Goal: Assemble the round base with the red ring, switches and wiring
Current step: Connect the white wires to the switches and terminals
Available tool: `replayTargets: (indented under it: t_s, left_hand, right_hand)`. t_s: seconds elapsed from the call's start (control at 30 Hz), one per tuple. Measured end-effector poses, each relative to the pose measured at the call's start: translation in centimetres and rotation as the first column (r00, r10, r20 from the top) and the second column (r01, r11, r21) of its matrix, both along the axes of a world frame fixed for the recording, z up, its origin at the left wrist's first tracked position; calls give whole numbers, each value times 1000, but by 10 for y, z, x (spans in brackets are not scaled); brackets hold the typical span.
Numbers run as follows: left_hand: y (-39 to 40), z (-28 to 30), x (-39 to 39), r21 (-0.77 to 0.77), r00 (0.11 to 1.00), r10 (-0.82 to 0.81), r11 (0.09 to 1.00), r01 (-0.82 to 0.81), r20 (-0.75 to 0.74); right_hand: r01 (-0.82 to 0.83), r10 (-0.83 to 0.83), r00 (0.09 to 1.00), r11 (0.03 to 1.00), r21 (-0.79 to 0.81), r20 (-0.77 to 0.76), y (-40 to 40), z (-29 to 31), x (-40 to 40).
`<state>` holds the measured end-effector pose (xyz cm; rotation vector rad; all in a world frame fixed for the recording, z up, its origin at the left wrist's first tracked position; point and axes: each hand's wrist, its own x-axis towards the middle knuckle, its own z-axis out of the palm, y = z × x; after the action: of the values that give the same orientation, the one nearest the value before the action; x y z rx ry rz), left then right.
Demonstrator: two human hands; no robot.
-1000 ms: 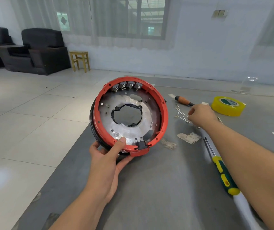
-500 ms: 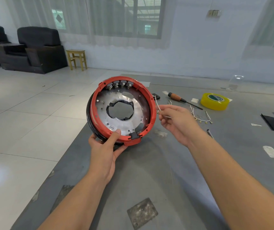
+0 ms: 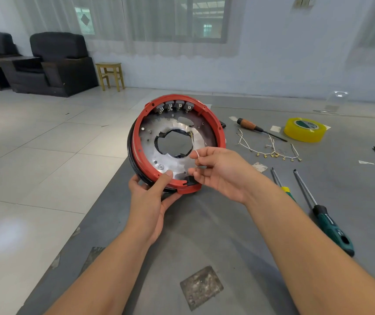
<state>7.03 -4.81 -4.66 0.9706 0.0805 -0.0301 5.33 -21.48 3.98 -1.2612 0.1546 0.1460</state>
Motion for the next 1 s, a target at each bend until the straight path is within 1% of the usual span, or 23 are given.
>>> replayTargets:
  t_s: [0.07,0.17,0.27,0.5,0.73,0.8,0.87,0.93,1.0]
  left_hand:
    - [0,0,0,5,1000,0,1000,0,1]
    - [1,-1,-1,-1,1000,-13,1000,13,-1]
    - [1,-1,-2,-5,1000,-23,1000,23,5]
    - [0,0,-5,10,999,-20,1000,20,34]
    - [-1,1,-5,5,999,-1,1000,1,35]
    - [-1,1,-4,-3,999,14,1000,-14,33]
    - [0,1,-2,-17,999,33,999,-33,27]
    - [1,1,-1,-36,999,47,998,-46,21]
    - [1,2,0,-44,998,54,998,-53,25]
  right_hand:
    - [9,-9,1000,999,-45,1,1,1,2]
    - [-25,27,1000,983,-181,10,0,2,4]
    - [-9,12,1000,959,-284,10,-4,4,4]
    - [-29,21,999,968,-248,-35,-13,4,3]
    - [-37,37,999,969,-245,-5,-14,1,5]
    - [7,9,998,973,-229,68,-16,2,5]
    - [103,-65,982,971,-218,175,-23,4,7]
    - [255,-201,949,943,-215,245,-39,4,13]
    - [403,-353,907,886,-229,230,-60,-4,23]
